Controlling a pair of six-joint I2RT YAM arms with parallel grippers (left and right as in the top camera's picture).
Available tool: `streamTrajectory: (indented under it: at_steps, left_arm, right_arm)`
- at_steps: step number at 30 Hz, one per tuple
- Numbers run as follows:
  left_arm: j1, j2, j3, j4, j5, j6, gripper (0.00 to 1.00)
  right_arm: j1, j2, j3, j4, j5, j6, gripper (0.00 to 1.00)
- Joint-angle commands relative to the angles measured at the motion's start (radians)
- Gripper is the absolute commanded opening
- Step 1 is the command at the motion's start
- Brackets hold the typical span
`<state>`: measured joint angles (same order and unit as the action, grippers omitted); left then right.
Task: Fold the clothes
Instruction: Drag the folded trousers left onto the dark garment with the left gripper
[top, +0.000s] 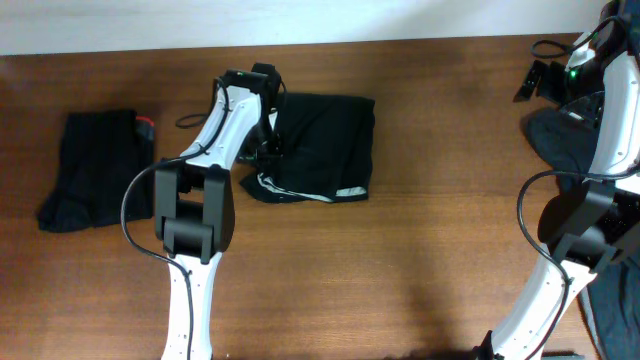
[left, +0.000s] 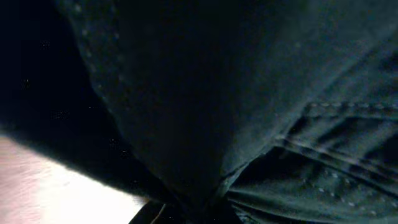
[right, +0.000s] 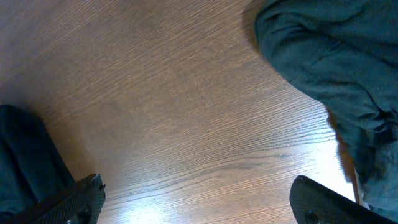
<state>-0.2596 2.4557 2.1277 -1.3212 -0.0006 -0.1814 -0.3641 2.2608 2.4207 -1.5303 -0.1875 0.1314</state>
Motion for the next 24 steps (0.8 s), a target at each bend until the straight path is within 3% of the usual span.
streamTrajectory:
  at_steps: [1,6,12,18,24]
  left_arm:
    - [0.013,-0.034,0.058,-0.018,-0.115,0.027,0.0]
    - [0.021,-0.119,0.069,-0.026,-0.217,0.027,0.0]
    - [0.064,-0.217,0.069,-0.033,-0.234,0.029,0.0]
    - [0.142,-0.299,0.069,-0.025,-0.238,0.117,0.0]
    - [0.234,-0.325,0.069,-0.019,-0.332,0.127,0.0]
  right_arm:
    - [-0.003,0.003,0.001,-0.002,0.009,0.001,0.99]
    - [-0.003,0.003,0.001,-0.002,0.009,0.001,0.99]
    - [-0.003,0.003,0.001,-0.002,0.009,0.001,0.99]
    - [-0.003,0.003,0.001,-0.002,0.009,0.001,0.99]
    - [-0.003,0.003,0.001,-0.002,0.009,0.001,0.99]
